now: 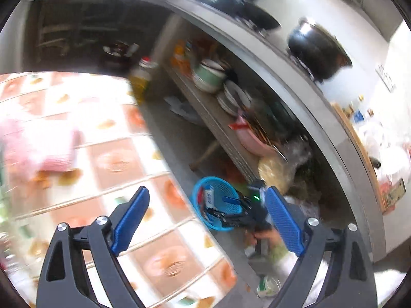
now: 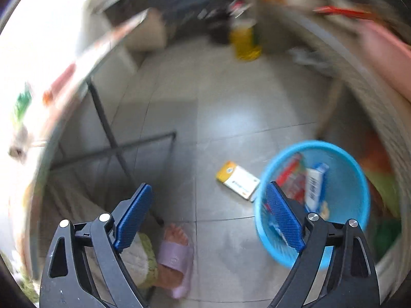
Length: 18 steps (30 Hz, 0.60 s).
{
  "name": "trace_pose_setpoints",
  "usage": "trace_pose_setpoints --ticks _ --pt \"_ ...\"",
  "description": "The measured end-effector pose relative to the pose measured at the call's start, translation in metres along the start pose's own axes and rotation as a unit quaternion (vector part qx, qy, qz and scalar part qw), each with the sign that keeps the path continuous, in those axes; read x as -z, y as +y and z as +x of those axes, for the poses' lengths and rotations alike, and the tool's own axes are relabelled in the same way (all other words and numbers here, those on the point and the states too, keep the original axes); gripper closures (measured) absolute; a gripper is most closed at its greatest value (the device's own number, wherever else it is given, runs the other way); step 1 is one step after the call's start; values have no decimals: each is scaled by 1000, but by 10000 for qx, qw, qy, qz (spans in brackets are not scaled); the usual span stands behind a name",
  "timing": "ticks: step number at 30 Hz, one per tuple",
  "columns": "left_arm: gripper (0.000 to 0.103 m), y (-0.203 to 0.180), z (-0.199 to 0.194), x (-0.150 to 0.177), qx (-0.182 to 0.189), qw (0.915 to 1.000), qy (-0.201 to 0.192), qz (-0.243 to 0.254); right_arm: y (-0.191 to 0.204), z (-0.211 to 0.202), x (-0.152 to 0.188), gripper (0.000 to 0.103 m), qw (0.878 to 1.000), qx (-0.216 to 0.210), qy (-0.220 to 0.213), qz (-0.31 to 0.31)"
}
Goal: Collect trash
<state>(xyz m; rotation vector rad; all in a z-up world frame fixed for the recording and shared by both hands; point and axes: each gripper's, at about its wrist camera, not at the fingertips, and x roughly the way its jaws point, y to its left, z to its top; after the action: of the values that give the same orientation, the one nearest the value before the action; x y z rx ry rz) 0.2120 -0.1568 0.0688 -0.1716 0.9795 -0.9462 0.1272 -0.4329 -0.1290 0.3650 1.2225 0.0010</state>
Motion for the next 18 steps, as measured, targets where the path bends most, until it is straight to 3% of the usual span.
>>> trace_pose_setpoints --ticks 3,5,9,11,15,18 --pt "13 29 -33 3 -226 9992 -281 -182 -2 71 -39 17 9951 126 925 -338" --pt "12 45 -47 1 -420 9979 -395 -286 1 119 -55 17 9850 111 1592 -664" --pt "12 74 -78 -7 -742 9941 -627 -490 8 213 -59 15 9504 341 2845 -1212" --pt "11 90 -92 -7 -806 9916 -775 -648 14 258 -50 14 9241 637 3369 -1685" --pt "11 123 -111 -4 -841 9860 -952 -1081 17 314 -30 13 8832 1092 3835 -2469" --pt "11 145 -116 -2 -871 9827 -960 -1320 7 346 -29 13 8663 1337 4027 -2636"
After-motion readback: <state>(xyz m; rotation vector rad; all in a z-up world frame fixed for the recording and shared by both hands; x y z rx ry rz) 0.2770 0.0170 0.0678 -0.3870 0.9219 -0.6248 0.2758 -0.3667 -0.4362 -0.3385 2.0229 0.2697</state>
